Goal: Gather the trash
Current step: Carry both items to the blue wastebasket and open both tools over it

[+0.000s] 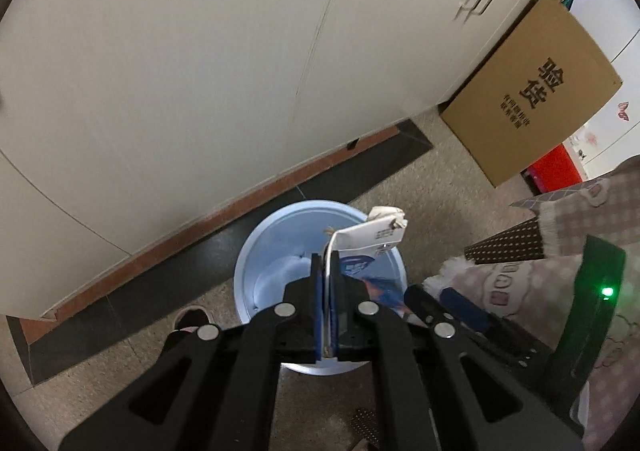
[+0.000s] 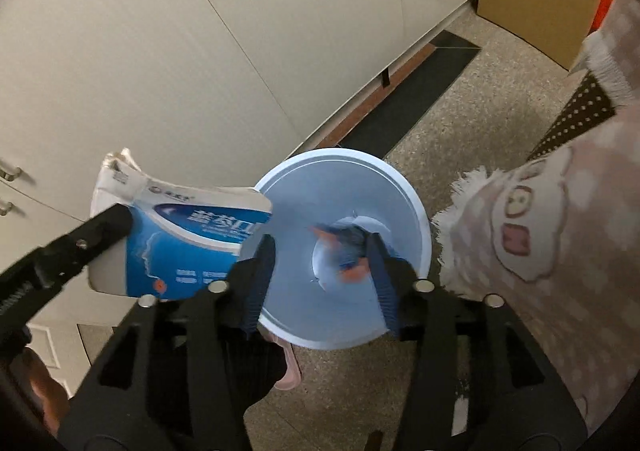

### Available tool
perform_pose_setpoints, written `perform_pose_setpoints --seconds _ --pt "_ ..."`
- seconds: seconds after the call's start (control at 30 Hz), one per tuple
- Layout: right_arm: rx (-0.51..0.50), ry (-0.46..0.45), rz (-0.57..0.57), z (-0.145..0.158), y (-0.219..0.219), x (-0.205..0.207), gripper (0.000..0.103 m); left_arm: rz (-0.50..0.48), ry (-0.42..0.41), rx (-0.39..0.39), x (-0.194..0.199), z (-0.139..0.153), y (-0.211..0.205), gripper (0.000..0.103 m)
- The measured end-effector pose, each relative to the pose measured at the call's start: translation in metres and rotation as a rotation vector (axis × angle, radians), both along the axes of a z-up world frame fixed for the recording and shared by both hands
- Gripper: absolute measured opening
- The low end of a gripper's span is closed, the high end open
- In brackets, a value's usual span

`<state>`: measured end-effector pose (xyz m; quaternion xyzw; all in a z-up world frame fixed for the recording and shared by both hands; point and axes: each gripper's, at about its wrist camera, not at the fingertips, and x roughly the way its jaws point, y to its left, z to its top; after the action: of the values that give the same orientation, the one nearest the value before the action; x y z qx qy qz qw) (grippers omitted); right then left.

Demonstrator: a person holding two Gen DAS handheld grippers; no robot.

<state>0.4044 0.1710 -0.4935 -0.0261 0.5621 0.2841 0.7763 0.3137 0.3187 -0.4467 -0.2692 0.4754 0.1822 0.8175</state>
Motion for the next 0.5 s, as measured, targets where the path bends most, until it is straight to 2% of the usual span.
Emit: perform_pose_setpoints --seconds 0.17,0.5 --pt "-0.017 0.0 0.01 -0.007 -0.002 -0.009 0.05 -0.003 0.04 -0.024 0.003 -0.026 0.001 0.003" --pt "-0.063 -0.085 -0.017 0.015 -0.005 -0.016 0.057 -0.04 0.056 -0.04 0.013 -0.029 -0.012 0.004"
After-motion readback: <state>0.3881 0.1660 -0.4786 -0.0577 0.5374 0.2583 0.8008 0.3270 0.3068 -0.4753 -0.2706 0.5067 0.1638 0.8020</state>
